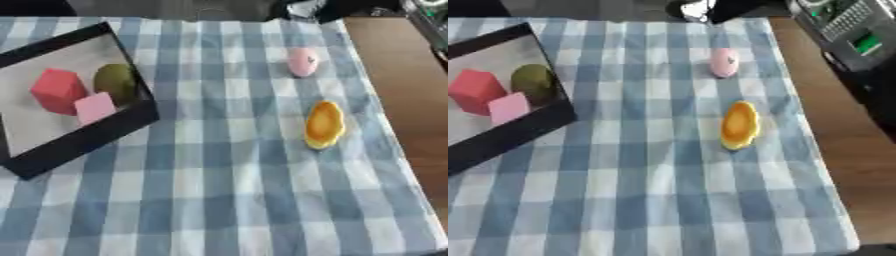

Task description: Pick up objects on the table and place them in the box.

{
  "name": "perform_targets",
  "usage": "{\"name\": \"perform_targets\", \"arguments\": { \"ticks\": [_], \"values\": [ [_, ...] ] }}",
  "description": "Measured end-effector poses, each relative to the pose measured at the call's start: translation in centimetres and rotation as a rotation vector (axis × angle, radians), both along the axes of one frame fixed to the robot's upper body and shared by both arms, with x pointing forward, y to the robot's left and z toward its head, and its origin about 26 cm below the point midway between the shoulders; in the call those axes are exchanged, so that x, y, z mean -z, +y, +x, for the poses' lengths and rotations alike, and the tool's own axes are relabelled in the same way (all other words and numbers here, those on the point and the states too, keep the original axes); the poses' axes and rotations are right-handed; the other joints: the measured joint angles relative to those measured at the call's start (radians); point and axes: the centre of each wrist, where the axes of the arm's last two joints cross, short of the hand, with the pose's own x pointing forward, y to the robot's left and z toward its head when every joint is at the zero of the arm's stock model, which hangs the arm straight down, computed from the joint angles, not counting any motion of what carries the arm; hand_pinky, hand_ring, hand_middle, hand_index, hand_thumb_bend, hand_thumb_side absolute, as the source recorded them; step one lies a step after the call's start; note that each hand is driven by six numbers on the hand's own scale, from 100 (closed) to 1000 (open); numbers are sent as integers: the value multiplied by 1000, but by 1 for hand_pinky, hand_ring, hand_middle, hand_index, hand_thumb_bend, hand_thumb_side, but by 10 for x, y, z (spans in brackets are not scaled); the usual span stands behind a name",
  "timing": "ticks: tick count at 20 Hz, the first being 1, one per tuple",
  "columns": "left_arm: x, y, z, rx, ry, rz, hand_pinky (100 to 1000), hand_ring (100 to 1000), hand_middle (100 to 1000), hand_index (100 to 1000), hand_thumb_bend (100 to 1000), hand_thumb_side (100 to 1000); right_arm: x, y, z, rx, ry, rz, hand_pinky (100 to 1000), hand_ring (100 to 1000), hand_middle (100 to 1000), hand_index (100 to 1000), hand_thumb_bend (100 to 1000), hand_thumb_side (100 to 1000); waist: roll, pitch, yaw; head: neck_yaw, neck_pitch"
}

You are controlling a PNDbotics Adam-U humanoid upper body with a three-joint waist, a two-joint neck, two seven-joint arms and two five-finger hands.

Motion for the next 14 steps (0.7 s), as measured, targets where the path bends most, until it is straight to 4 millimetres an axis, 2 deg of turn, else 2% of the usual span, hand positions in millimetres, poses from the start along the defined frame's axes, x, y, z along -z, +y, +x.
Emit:
{"name": "perform_targets", "arguments": {
  "ticks": [6, 11, 14],
  "values": [
    [1, -1, 1, 8, 12, 5, 858, 947, 818, 849, 100, 796, 23, -20, -7, 87, 62, -2, 857, 823, 774, 900, 461, 330, 0, 0, -7, 7, 0],
    [3, -1, 1, 13, 23, 8, 857, 947, 819, 848, 100, 797, 37, -45, 6, 167, 107, 0, 862, 830, 780, 905, 509, 297, 0, 0, -9, 3, 0],
    [4, -1, 1, 13, 29, 9, 857, 948, 819, 848, 100, 797, 45, -62, 18, 201, 121, -4, 862, 830, 780, 905, 508, 291, 1, 0, -9, -2, 0]
  ]
}}
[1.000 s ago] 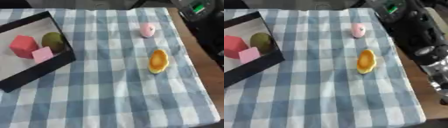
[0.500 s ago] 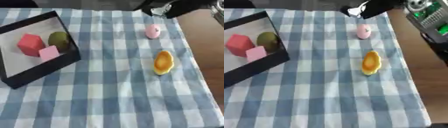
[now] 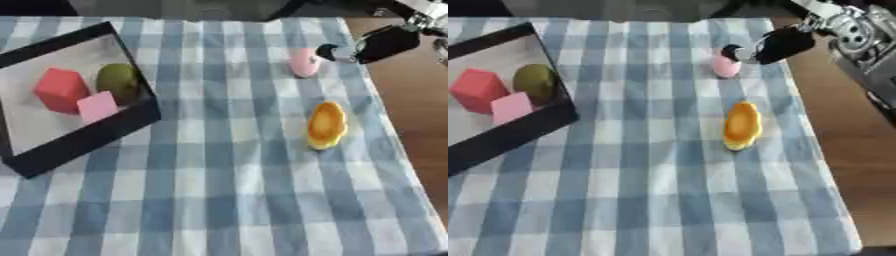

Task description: Pick up objects on the table and place them in the box.

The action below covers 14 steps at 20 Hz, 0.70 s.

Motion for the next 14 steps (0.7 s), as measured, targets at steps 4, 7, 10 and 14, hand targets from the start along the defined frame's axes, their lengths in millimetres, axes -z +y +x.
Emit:
{"name": "perform_targets", "arguments": {
  "ticks": [4, 7, 10, 14],
  "values": [
    [2, 1, 0, 1, 9, 1, 857, 949, 820, 849, 100, 797, 6, -17, 14, 42, 5, 9, 862, 830, 777, 904, 508, 290, 0, 0, 0, -7, 0],
    [2, 0, 1, 6, 13, 4, 857, 949, 820, 848, 100, 797, 12, -27, 23, 67, 19, 19, 861, 828, 776, 905, 504, 298, 1, 0, 5, -14, 0],
    [3, 0, 1, 8, 15, 5, 857, 949, 820, 848, 100, 797, 19, -34, 31, 79, 41, 30, 861, 829, 777, 908, 509, 301, 3, 0, 9, -16, 0],
    [3, 0, 1, 10, 15, 3, 857, 949, 821, 848, 100, 796, 27, -39, 40, 78, 71, 40, 860, 830, 781, 914, 523, 325, 4, 0, 15, -17, 0]
  ]
}}
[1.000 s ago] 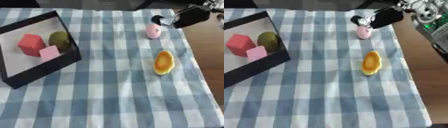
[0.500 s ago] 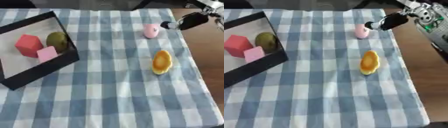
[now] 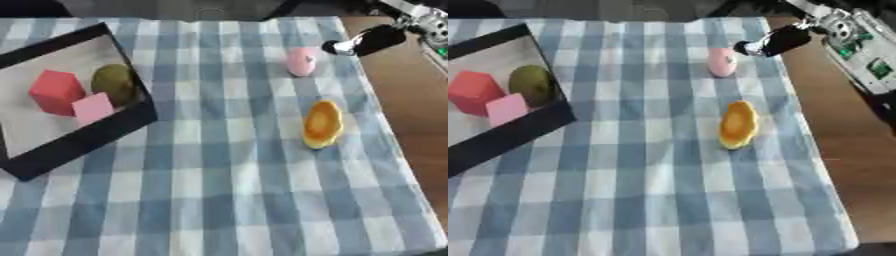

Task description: Pick up objects on the table and place them in the box.

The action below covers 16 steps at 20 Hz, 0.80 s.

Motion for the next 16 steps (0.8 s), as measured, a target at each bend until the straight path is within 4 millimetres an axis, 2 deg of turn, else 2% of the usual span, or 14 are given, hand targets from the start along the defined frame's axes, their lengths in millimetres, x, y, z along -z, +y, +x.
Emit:
{"name": "perform_targets", "arguments": {
  "ticks": [3, 16],
  "values": [
    [0, 0, 0, 1, 0, 0, 857, 950, 821, 848, 100, 796, 5, -3, 7, -6, 22, 8, 860, 831, 784, 919, 554, 348, 0, 1, 5, 0, 0],
    [-1, -2, 1, 15, 2, 3, 857, 952, 823, 848, 100, 798, 25, -20, 29, 37, 78, 25, 855, 826, 769, 888, 536, 334, 1, 3, 15, -5, 0]
  ]
}}
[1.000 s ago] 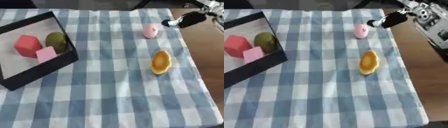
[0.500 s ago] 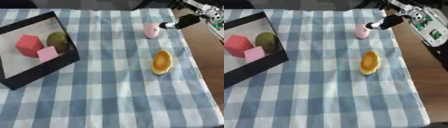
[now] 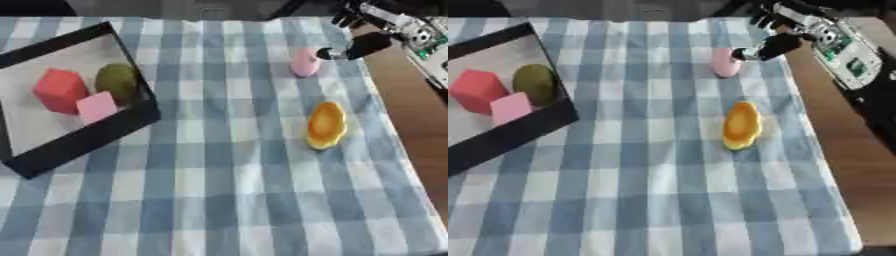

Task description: Pick up objects on the table and place them in the box.

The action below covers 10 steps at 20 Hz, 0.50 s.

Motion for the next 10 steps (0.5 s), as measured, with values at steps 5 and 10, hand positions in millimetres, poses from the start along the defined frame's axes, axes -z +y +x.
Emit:
{"name": "perform_targets", "arguments": {
  "ticks": [5, 10],
  "values": [
    [0, 0, 0, 3, 2, -1, 858, 953, 824, 848, 100, 798, 5, -2, 3, 17, 13, -5, 851, 821, 759, 878, 522, 323, 4, 4, 3, -1, 0],
    [0, 0, 0, 6, 4, 0, 858, 955, 825, 848, 100, 799, 8, 1, 6, 4, 21, 5, 846, 816, 755, 870, 512, 315, 4, 12, 4, -1, 0]
  ]
}}
